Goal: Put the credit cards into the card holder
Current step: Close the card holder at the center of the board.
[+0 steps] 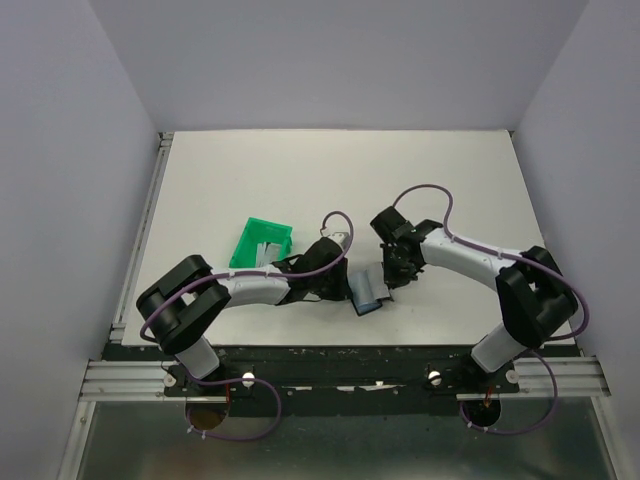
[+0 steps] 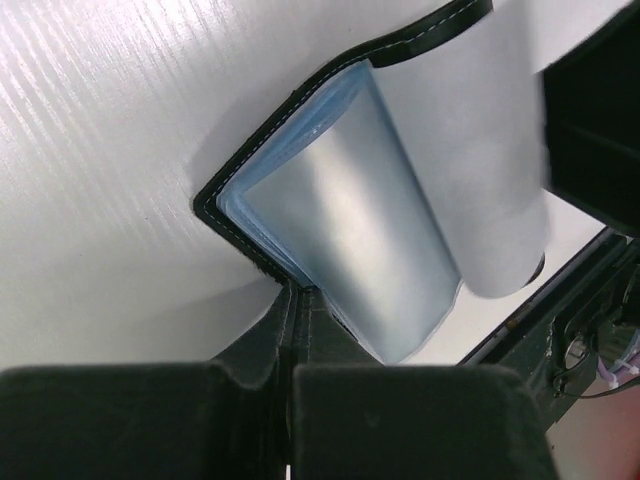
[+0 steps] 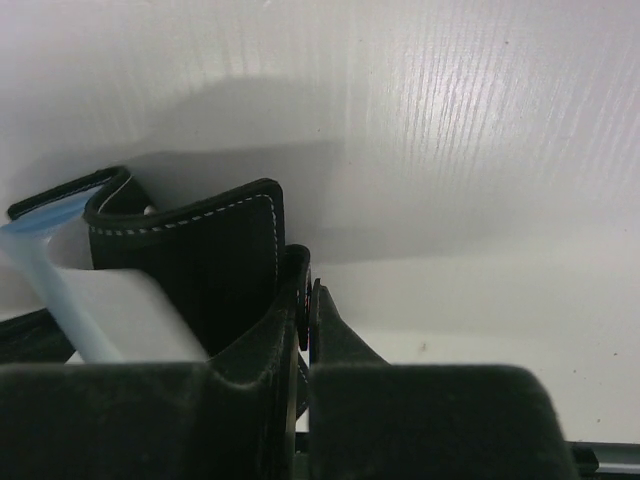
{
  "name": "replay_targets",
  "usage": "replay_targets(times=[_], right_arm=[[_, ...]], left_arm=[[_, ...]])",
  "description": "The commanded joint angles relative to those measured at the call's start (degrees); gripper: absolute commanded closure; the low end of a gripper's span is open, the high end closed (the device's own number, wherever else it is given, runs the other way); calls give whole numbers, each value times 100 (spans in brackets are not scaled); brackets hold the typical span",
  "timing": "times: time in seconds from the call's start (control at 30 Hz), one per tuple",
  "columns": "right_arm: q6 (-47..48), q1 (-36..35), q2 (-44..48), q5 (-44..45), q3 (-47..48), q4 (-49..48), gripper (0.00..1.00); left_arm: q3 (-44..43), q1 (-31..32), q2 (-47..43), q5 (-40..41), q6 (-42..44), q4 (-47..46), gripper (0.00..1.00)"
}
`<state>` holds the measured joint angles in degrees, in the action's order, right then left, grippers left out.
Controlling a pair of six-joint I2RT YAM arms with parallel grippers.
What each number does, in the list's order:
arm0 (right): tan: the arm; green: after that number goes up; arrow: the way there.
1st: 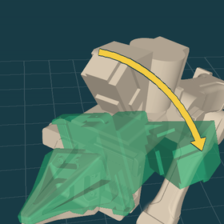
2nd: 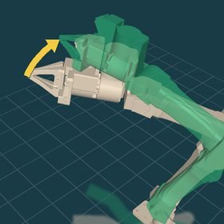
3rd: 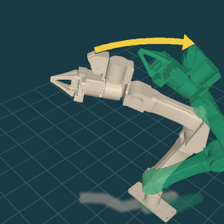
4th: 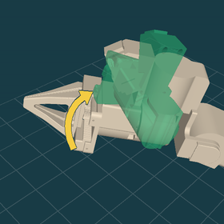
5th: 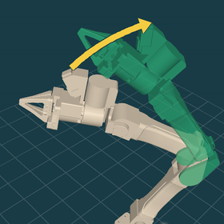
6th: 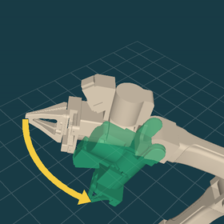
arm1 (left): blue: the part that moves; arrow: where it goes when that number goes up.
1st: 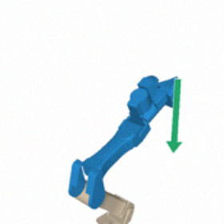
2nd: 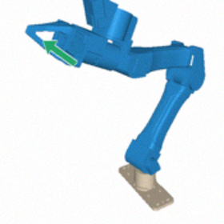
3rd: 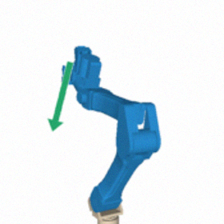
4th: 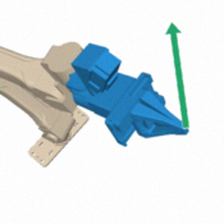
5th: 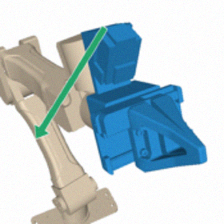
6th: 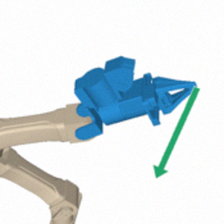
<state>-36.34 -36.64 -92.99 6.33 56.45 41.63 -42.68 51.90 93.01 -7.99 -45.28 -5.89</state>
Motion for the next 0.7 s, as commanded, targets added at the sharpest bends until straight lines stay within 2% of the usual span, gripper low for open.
replay_targets(times=[0.0,0.27,0.5,0.67], right_arm=[[-66,-18,658,-413,-134,-392,99],[4,-18,1275,-579,-134,-409,96],[30,-18,985,-1756,-327,-1199,94],[250,-18,966,-3021,-546,-1938,86]], left_arm=[[-197,83,-55,-168,36,-62,100],[-162,75,41,-168,63,-53,100],[-136,83,42,-133,72,9,100],[48,75,-73,-19,28,141,100]])
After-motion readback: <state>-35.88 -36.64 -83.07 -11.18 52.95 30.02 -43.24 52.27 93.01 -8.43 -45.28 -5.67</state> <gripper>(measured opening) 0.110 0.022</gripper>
